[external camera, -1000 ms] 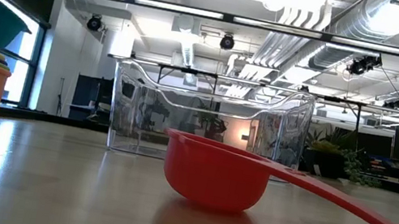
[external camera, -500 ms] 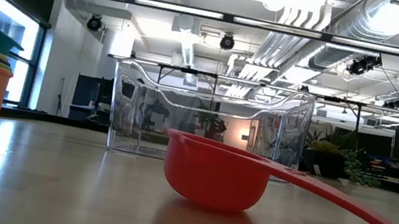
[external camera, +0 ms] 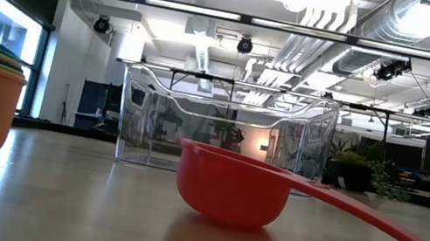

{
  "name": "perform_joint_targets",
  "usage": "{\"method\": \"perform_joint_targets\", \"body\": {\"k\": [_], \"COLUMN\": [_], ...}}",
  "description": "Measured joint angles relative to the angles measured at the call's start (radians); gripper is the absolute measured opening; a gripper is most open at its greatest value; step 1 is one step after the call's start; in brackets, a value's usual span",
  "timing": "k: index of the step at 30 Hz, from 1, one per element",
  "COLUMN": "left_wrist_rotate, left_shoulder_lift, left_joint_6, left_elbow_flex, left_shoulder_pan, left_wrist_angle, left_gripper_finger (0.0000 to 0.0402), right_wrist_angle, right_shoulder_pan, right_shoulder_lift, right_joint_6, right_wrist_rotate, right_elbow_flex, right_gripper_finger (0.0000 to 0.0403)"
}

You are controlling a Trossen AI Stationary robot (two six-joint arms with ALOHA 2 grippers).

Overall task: Nest measuring cups in basket
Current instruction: Stack the light blue measuring cup on top of the yellow measuring cup

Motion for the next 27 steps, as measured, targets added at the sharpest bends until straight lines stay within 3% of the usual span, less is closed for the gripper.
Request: {"method": "perform_joint_targets", "body": {"k": [10,27], "left_wrist_rotate": [0.001,0.021], "left_shoulder_lift": [0.000,-0.007], "left_joint_6": [0.025,0.030], "left_elbow_flex": [0.000,0.000], "left_shoulder_pan": [0.000,0.007], "left_wrist_angle": [0.042,0.070], "left_gripper_finger": [0.0050,0.0051], "right_wrist_angle": [0.000,0.000], "right_shoulder_pan": [0.000,0.000], "right_shoulder_lift": [0.000,0.000], "right_joint_6": [-0.006,-0.006], "right_wrist_rotate": [0.000,0.000], "right_elbow_flex": [0.000,0.000], "right_gripper_finger": [0.0138,0.0138]}}
